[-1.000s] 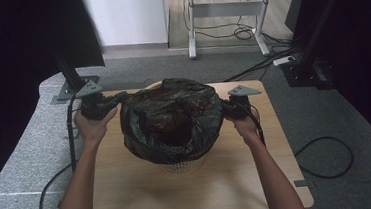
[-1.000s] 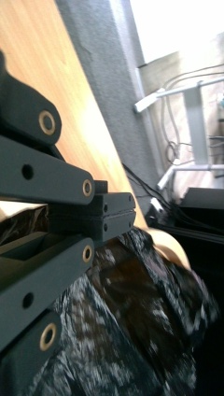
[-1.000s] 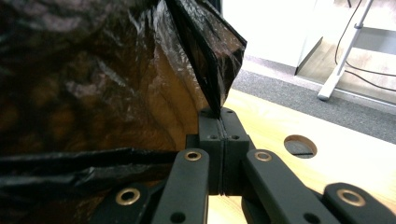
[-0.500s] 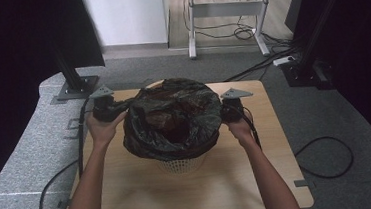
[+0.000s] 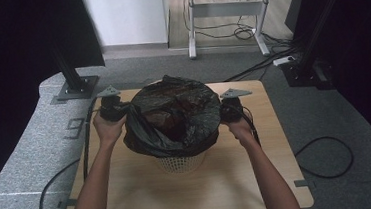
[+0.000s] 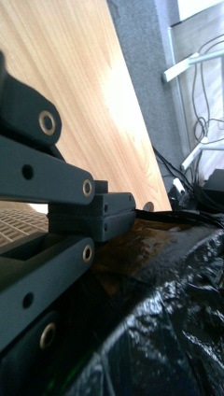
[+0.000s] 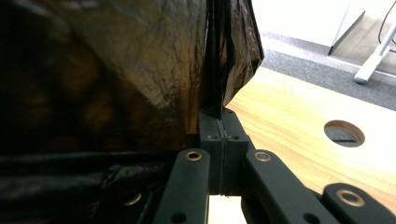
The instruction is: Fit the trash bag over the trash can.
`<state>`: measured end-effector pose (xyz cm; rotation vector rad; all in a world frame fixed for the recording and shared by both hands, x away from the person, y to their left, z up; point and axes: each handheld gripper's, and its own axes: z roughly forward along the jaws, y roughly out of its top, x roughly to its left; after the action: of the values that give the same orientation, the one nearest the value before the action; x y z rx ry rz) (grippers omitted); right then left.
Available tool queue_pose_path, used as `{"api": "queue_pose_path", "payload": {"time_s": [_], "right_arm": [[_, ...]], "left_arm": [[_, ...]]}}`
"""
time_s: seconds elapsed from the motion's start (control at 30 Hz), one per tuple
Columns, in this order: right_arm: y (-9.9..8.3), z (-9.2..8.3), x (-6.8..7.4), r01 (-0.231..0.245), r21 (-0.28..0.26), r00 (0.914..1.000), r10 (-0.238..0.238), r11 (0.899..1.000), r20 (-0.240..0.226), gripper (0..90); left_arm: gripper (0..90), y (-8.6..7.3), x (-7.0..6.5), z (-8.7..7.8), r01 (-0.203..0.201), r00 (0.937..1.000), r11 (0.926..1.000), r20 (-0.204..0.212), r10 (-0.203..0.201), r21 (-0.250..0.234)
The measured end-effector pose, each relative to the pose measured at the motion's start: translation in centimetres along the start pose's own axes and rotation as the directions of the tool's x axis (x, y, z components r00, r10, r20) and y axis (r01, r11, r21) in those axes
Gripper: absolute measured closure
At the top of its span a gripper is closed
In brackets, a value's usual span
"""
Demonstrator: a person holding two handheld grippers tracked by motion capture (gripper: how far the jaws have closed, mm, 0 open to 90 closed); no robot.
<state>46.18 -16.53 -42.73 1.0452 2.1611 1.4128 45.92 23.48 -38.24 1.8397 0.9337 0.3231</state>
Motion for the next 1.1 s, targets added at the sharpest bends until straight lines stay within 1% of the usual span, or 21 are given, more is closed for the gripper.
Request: {"api": "queue_pose_path", "payload": {"time_s": [0.07, 0.13, 0.2, 0.43, 0.47, 0.53, 0.57, 0.6, 0.63, 0.67, 0.7, 0.73, 0.77, 0.8, 0.83, 0.9, 0.97, 1.0, 1.1], "right_arm": [[0.1, -0.1, 0.0, 0.0, 0.014, 1.0, 0.0, 1.0, 0.002, 88.9], [0.1, -0.1, 0.1, -0.001, 0.03, 1.0, 0.001, 1.0, 0.0, 88.9], [0.2, -0.2, 0.1, -0.003, 0.044, 1.0, 0.003, 0.999, 0.002, 88.9], [0.4, -0.2, 0.2, -0.018, 0.071, 0.9997, 0.016, 0.997, 0.021, 88.9], [0.5, -0.3, 0.2, -0.02, 0.075, 0.9996, 0.018, 0.997, 0.023, 88.8], [0.5, -0.5, 0.3, -0.009, 0.079, 0.9994, 0.006, 0.997, 0.034, 87.9], [0.5, -0.6, 0.3, -0.01, 0.076, 0.9993, 0.007, 0.997, 0.037, 84.7], [0.6, -0.8, 0.3, -0.01, 0.072, 0.999, 0.007, 0.997, 0.044, 81.4], [0.7, -1.2, 0.1, -0.013, 0.064, 0.998, 0.009, 0.998, 0.063, 80.7], [0.8, -1.7, -0.2, -0.027, 0.052, 0.9969, 0.023, 0.998, 0.075, 80.6], [0.9, -2.2, -0.5, -0.046, 0.035, 0.996, 0.043, 0.998, 0.078, 80.6], [1.0, -2.8, -0.9, -0.053, 0.015, 0.9954, 0.052, 0.998, 0.08, 79.3], [1.2, -3.4, -1.1, -0.06, -0.002, 0.9943, 0.06, 0.998, 0.088, 76.8], [1.5, -4.0, -1.4, -0.062, -0.022, 0.9931, 0.063, 0.998, 0.098, 71.9], [1.9, -4.6, -1.5, -0.06, -0.043, 0.992, 0.064, 0.997, 0.108, 69.1], [2.8, -5.7, -1.7, -0.047, -0.08, 0.9894, 0.057, 0.996, 0.134, 66.8], [3.8, -6.6, -1.7, -0.04, -0.109, 0.9901, 0.054, 0.993, 0.129, 64.4], [4.3, -6.9, -1.6, -0.03, -0.119, 0.9898, 0.046, 0.992, 0.135, 63.3], [5.4, -7.4, -1.2, -0.003, -0.131, 0.991, 0.021, 0.991, 0.132, 63.0]], "left_arm": [[90.0, 0.0, 0.0, 0.1, 0.003, 1.0, 1.0, 0.0, -0.003, 0.009], [90.0, 0.1, 0.0, 0.1, 0.01, 0.9999, 0.9998, -0.009, -0.009, 0.019], [90.0, 0.1, 0.0, 0.3, 0.021, 0.9998, 0.9994, -0.004, -0.021, 0.027], [90.0, 0.1, 0.1, 0.4, 0.039, 0.9992, 0.9983, -0.005, -0.039, 0.044], [90.0, 0.1, 0.0, 0.3, 0.039, 0.9992, 0.9983, -0.006, -0.039, 0.043], [90.0, 0.1, 0.0, 0.2, 0.033, 0.9995, 0.9987, -0.005, -0.032, 0.04], [90.0, 0.1, 0.0, 0.1, 0.029, 0.9996, 0.9989, -0.006, -0.029, 0.038], [90.0, 0.1, 0.0, -0.1, 0.029, 0.9996, 0.9992, -0.005, -0.029, 0.029], [90.0, 0.0, 0.0, -0.3, 0.028, 0.9996, 0.9994, -0.004, -0.028, 0.018], [90.0, 0.0, 0.0, -0.5, 0.023, 0.9997, 0.9997, -0.004, -0.023, 0.012], [90.0, 0.0, -0.1, -0.7, 0.019, 0.9998, 0.9998, -0.007, -0.019, 0.005], [90.0, 0.1, -0.1, -0.9, 0.014, 0.9998, 0.9999, -0.012, -0.014, -0.003], [90.0, 0.1, 0.0, -1.1, 0.013, 0.9998, 0.9998, -0.014, -0.014, -0.013], [90.0, 0.2, 0.0, -1.4, 0.014, 0.9998, 0.9997, -0.014, -0.014, -0.022], [90.0, 0.2, 0.1, -1.6, 0.011, 0.9998, 0.9994, -0.016, -0.011, -0.032], [90.0, 0.4, 0.1, -1.9, 0.005, 0.9998, 0.999, -0.021, -0.006, -0.045], [90.0, 0.5, 0.1, -2.3, 0.004, 0.9998, 0.9982, -0.019, -0.005, -0.059], [90.0, 0.6, 0.1, -2.4, 0.002, 0.9998, 0.9978, -0.019, -0.004, -0.066], [90.0, 1.0, -0.1, -2.5, -0.014, 0.9996, 0.9973, -0.025, 0.012, -0.071]]}}
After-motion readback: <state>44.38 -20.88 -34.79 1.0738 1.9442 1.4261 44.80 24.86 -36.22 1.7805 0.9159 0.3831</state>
